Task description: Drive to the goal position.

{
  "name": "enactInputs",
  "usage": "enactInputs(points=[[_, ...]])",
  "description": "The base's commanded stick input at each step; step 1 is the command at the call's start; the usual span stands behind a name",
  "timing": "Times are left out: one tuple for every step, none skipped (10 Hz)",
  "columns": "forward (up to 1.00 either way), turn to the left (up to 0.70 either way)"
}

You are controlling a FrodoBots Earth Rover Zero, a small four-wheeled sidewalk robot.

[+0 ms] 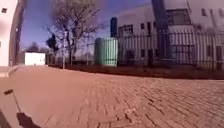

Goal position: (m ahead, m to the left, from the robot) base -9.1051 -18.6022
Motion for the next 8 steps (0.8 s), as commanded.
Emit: enactInputs(points=[[1.00, -0.27], [1.00, -0.27], [1.00, -0.27], [1.00, -0.27], [1.00, -0.27], [1.00, -0.27], [1.00, -0.27], [1.00, -0.27]])
